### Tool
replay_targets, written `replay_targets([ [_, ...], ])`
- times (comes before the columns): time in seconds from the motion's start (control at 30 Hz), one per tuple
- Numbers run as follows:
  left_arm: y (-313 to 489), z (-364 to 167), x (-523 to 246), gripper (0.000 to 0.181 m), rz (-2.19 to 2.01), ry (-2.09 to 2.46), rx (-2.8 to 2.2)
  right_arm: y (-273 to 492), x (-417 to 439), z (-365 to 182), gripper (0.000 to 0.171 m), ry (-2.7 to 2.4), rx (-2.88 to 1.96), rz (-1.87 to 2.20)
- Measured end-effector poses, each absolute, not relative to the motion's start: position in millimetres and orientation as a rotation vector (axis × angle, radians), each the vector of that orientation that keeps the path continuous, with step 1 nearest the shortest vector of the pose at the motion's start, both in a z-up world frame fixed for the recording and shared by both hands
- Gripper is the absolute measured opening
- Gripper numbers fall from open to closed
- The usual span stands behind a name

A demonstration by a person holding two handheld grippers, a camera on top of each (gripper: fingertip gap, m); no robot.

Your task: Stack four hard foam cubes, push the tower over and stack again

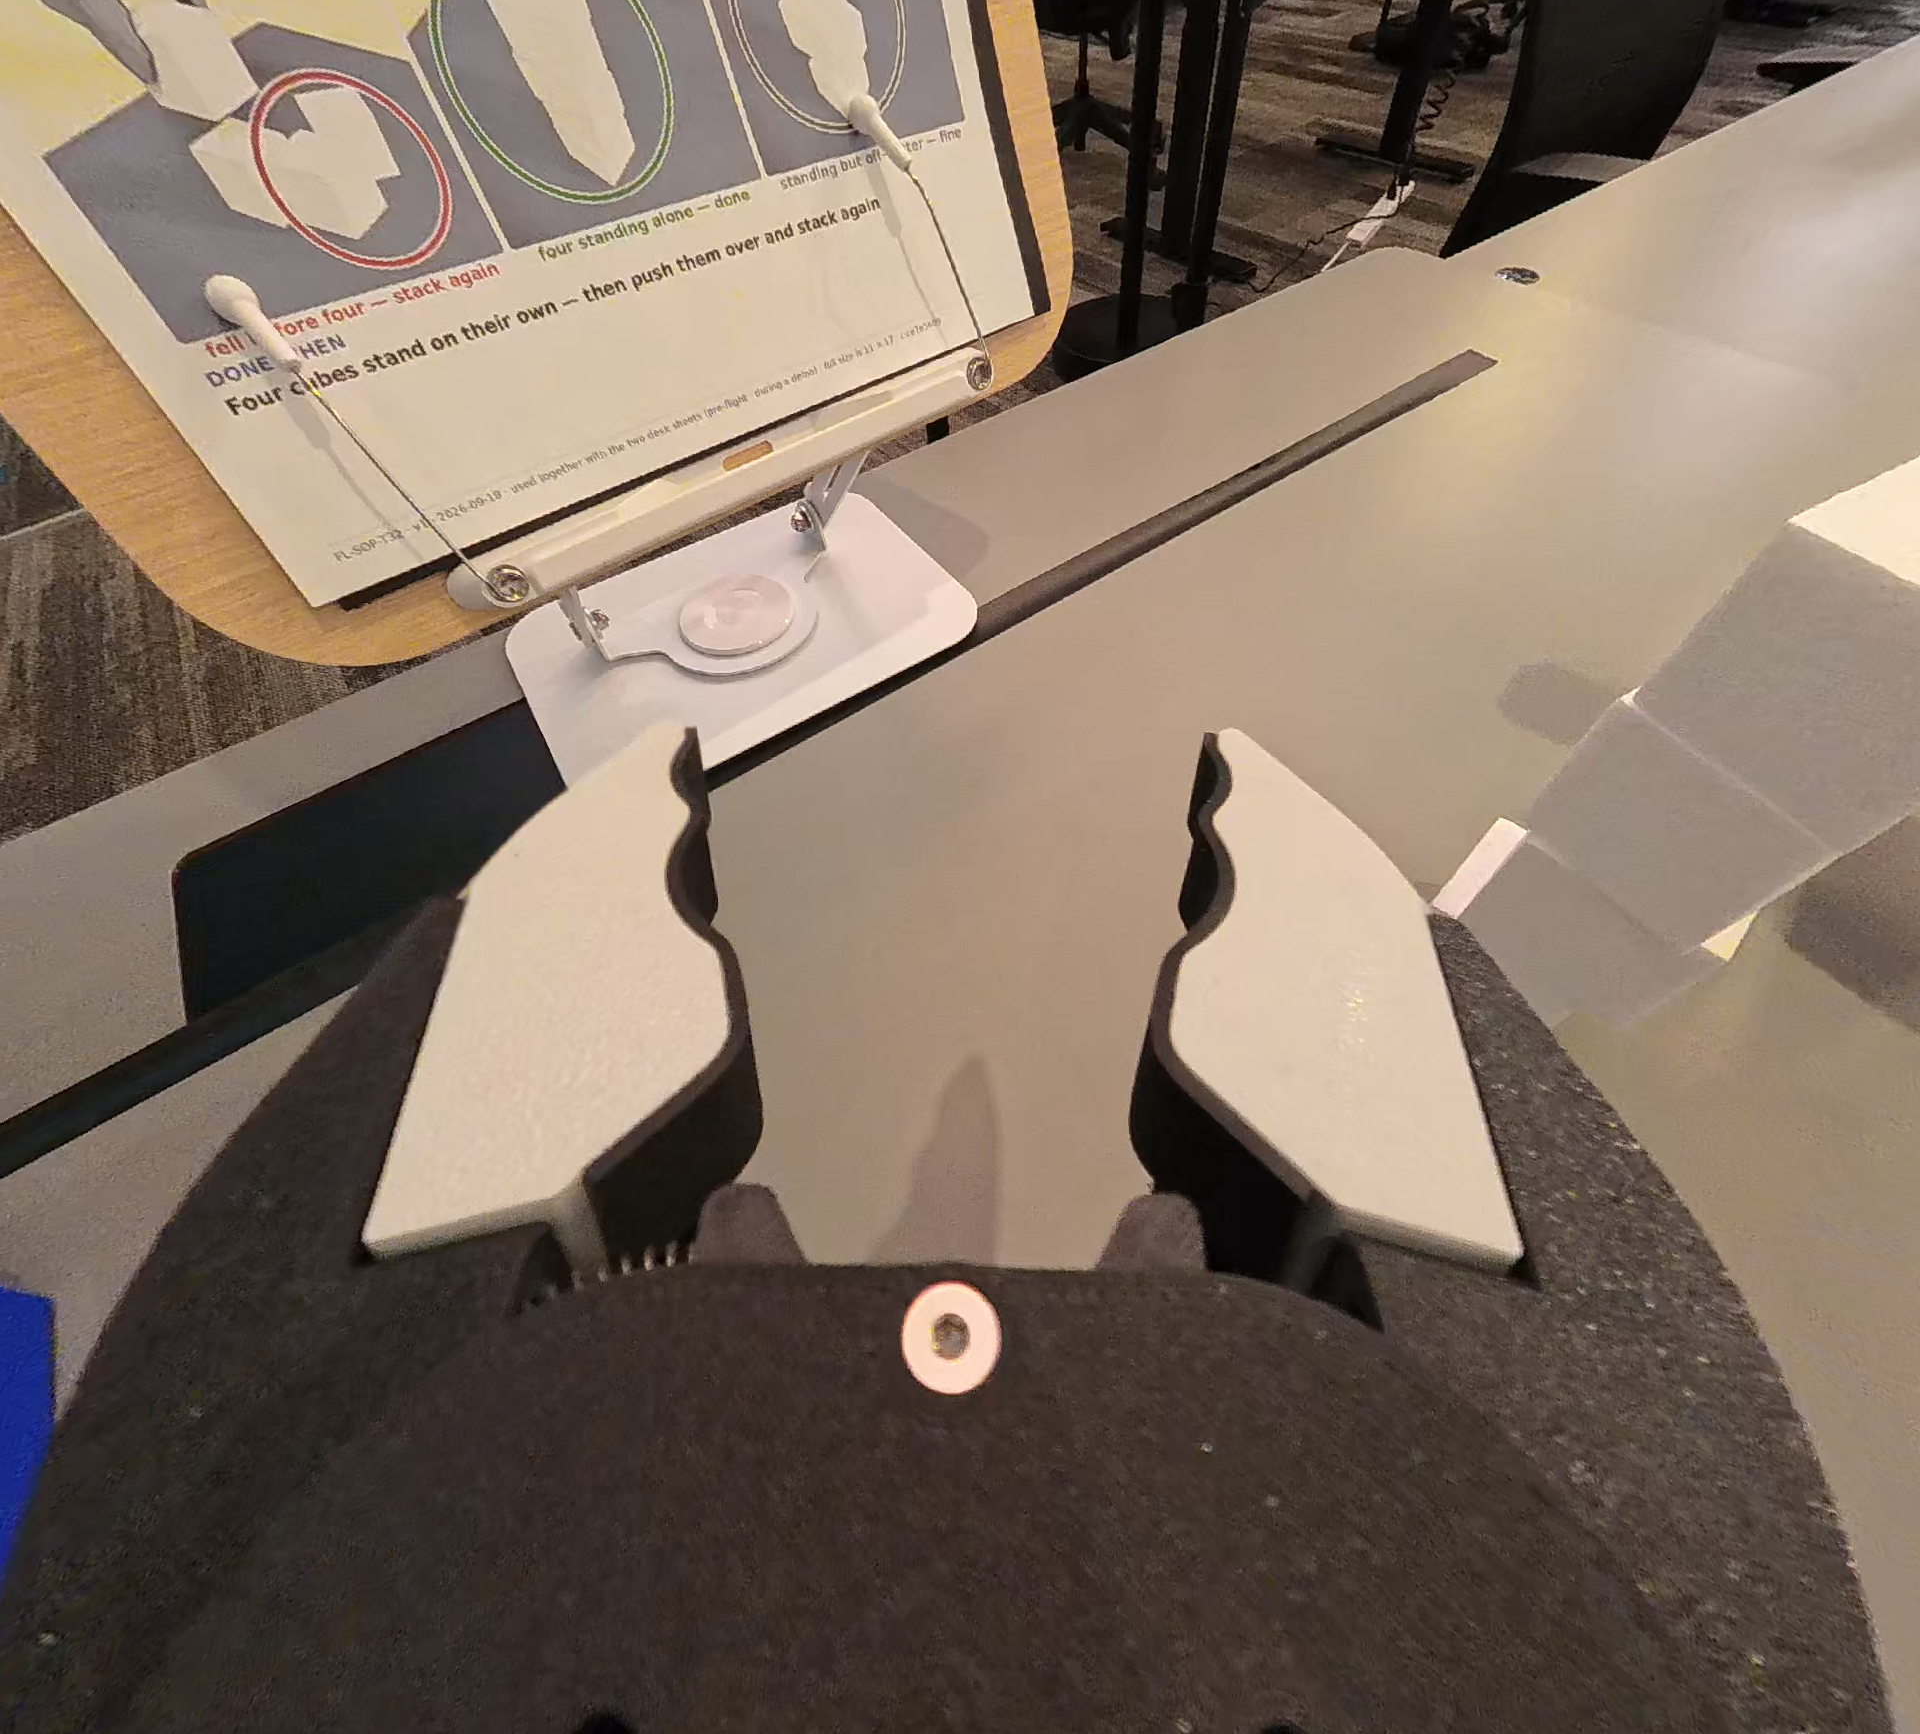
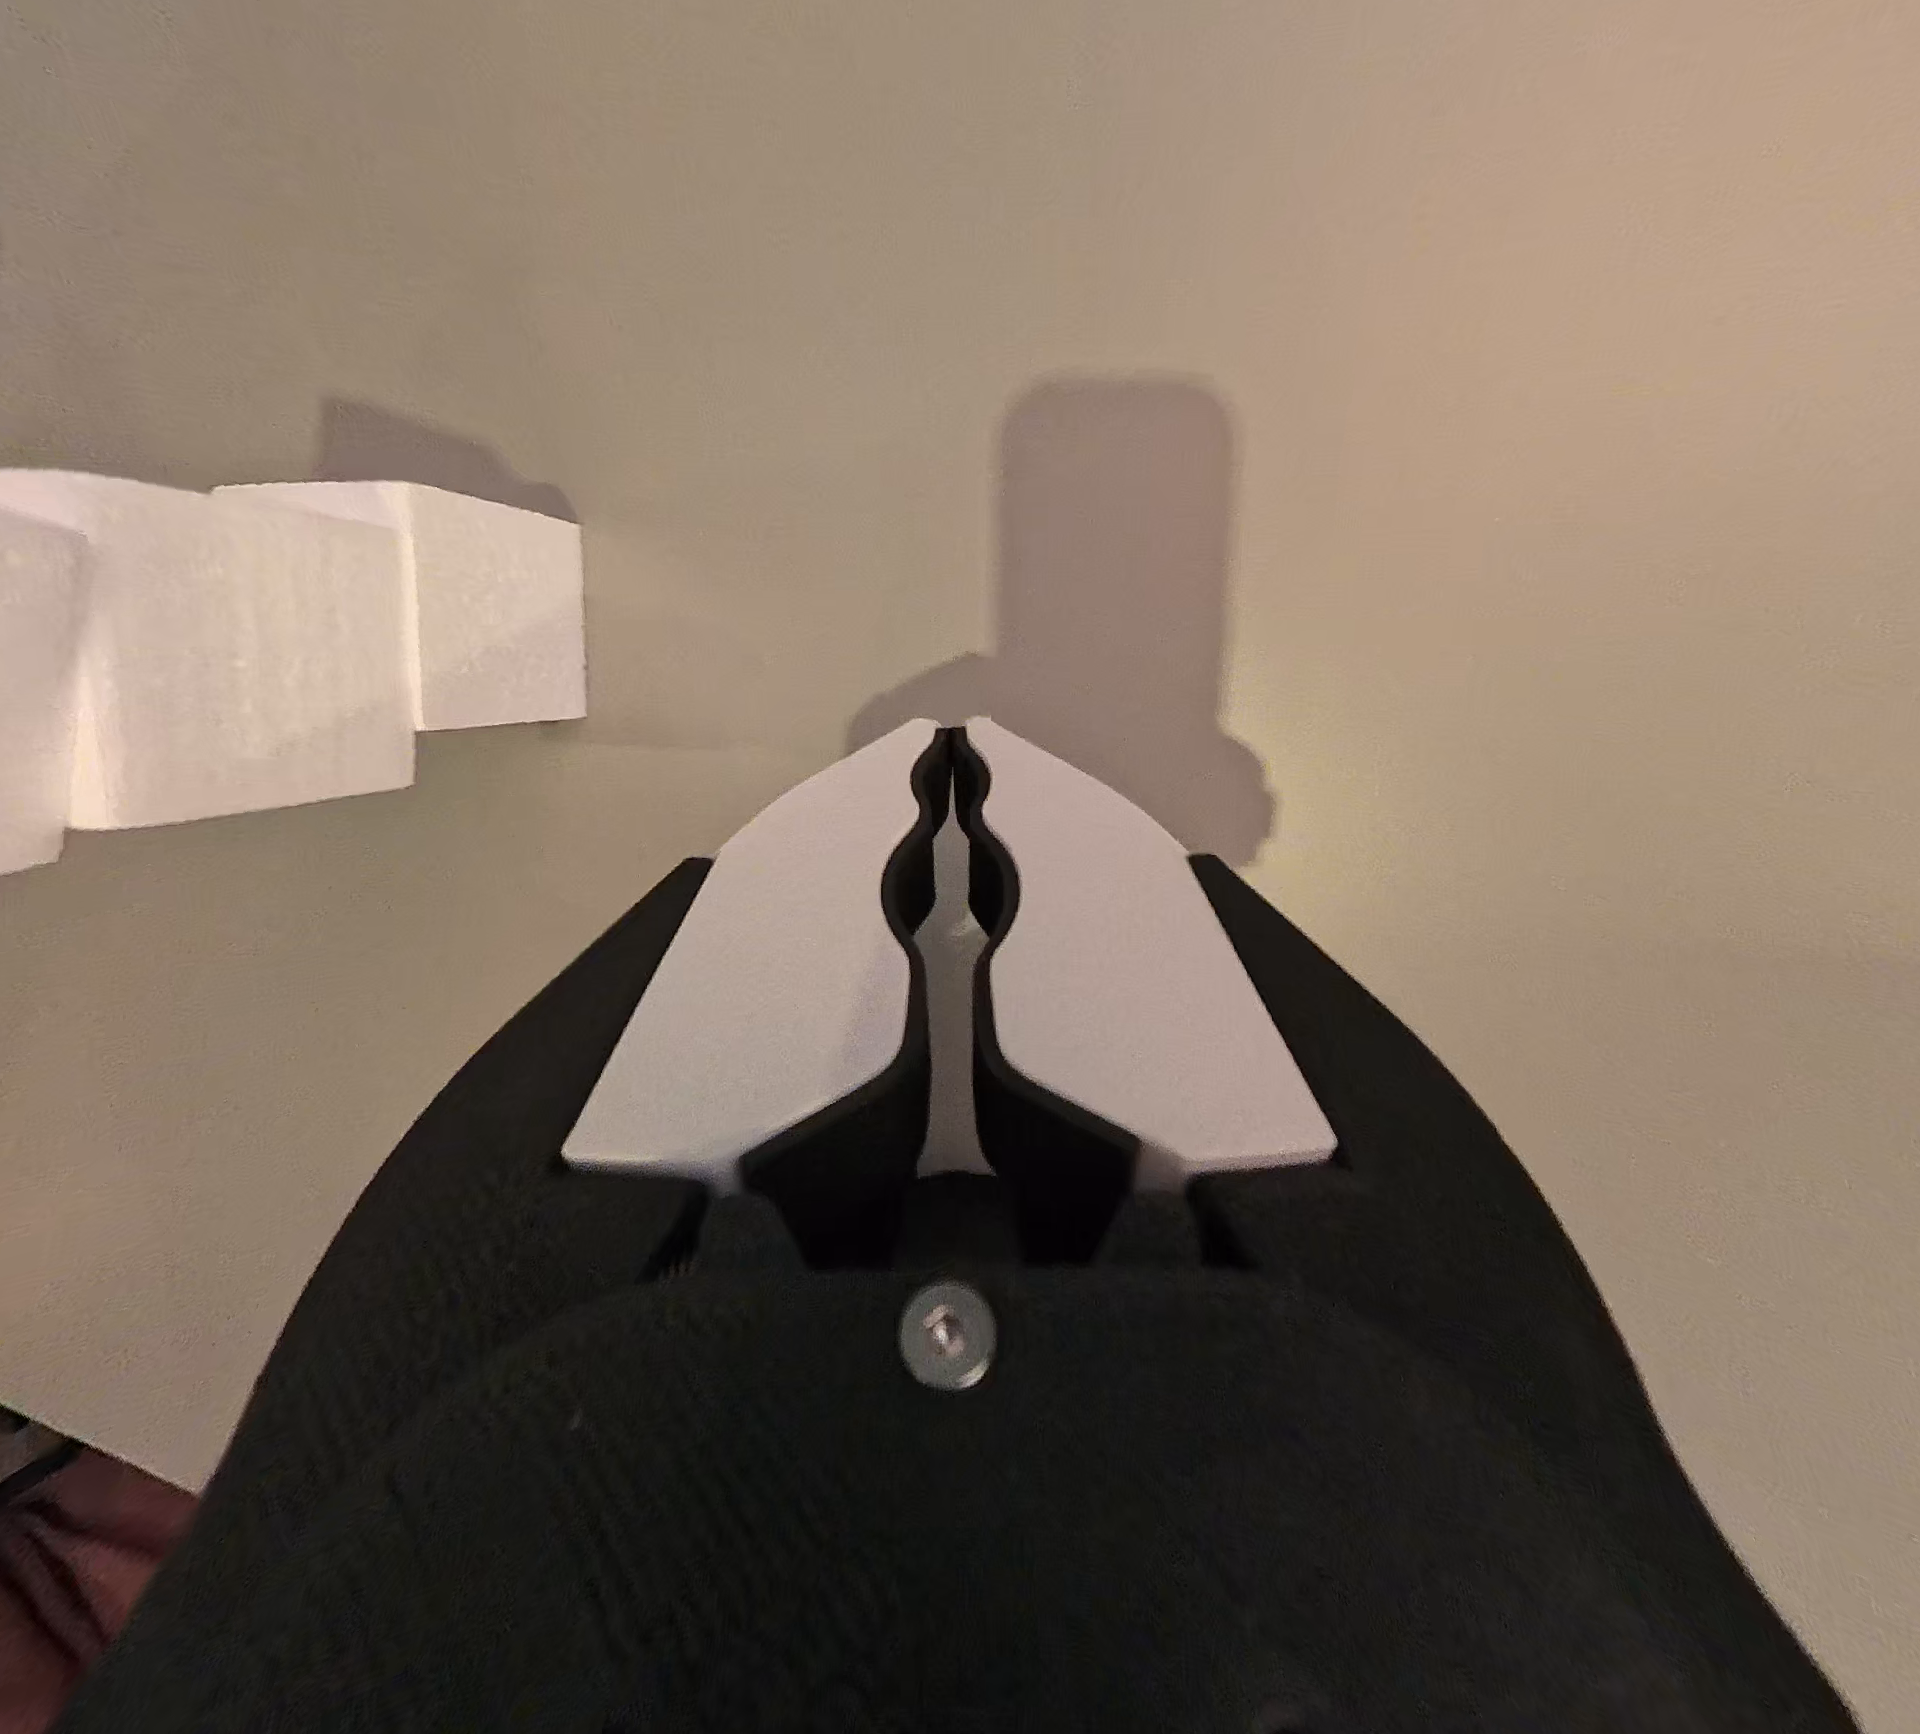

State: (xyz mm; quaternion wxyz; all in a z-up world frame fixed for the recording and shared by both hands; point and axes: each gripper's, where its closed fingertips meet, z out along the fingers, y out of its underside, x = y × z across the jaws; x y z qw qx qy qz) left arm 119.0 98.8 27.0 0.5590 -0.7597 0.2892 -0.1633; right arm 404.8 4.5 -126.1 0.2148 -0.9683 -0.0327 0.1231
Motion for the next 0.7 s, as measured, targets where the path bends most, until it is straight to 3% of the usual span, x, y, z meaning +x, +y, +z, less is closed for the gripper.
replay_targets([
  [0.3, 97.1, 29.5, 114.6, 0.089, -0.433, 0.677, -1.799, 19.7, 335.9, -119.0, 0.001, -0.278, -2.714, 0.349],
  [0.7, 104.5, 40.3, 59.8, 0.089, -0.305, 0.588, -1.836, 32.6, 262.0, -58.4, 0.001, -0.595, -2.623, 0.147],
])
